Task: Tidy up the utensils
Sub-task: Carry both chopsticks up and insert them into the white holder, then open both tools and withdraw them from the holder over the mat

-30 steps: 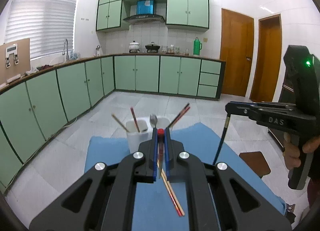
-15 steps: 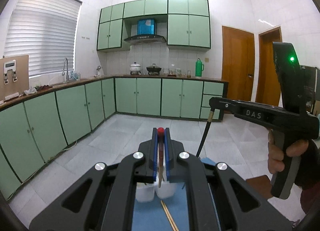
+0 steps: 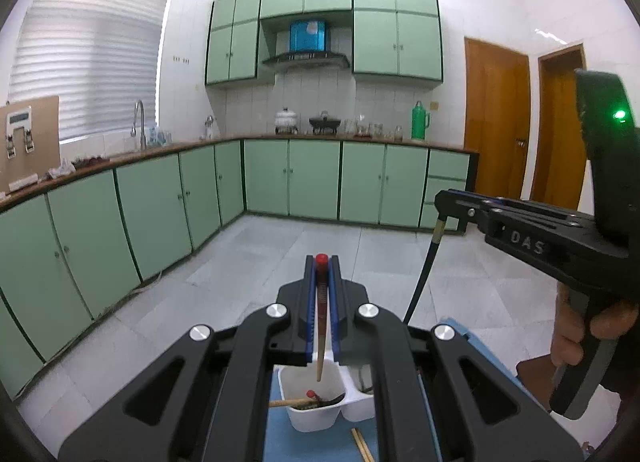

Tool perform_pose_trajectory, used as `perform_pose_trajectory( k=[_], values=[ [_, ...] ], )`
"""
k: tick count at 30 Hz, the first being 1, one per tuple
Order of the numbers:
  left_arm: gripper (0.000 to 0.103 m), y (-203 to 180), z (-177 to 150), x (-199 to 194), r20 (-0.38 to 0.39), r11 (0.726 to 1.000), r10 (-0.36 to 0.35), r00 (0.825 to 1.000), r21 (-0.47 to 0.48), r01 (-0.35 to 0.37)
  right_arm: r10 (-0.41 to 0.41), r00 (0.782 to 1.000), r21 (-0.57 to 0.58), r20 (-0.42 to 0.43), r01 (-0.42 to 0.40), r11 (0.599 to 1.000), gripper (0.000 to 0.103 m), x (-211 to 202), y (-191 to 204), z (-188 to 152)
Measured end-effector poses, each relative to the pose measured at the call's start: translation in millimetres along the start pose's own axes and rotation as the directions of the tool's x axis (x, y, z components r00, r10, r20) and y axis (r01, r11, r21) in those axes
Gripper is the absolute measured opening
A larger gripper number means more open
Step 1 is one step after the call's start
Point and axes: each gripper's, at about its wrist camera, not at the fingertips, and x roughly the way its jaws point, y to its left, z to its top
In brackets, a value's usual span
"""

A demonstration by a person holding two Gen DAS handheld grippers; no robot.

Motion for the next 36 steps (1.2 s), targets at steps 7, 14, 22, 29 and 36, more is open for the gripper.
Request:
perform_pose_trajectory(
  k=[7, 14, 22, 29, 36],
  values=[
    [0.006, 11, -22, 31, -0.088, 1.0, -0.01, 0.996, -0.022, 0.008, 0.002, 0.996, -0.008, -0.084, -0.003, 1.0, 0.007, 23, -6, -29],
    [0.025, 18, -26, 21, -0.09, 1.0, 0.002, 0.996, -0.024, -0.004, -0.015, 0.995, 0.023, -0.094, 0.018, 1.0, 0.019, 12, -17, -35],
    [0.065, 12, -35, -43, -0.016, 1.0, 0.019, 1.0, -0.015, -0.019, -0.067, 0.998, 0.03, 0.007, 0.067, 0.997, 0.07, -54, -22, -41],
    [0.082, 4, -77, -95, -0.018, 0.999, 0.046, 0.999, -0.028, -0.046, -0.126, 0.992, 0.052, 0.026, 0.124, 0.991, 0.096, -111, -15, -92],
    [0.085, 7, -134, -122, -0.109, 0.995, 0.077, 0.991, -0.052, -0.083, -0.122, 0.991, 0.051, -0.056, 0.125, 0.991, 0.097, -133, 1, -151]
  ],
)
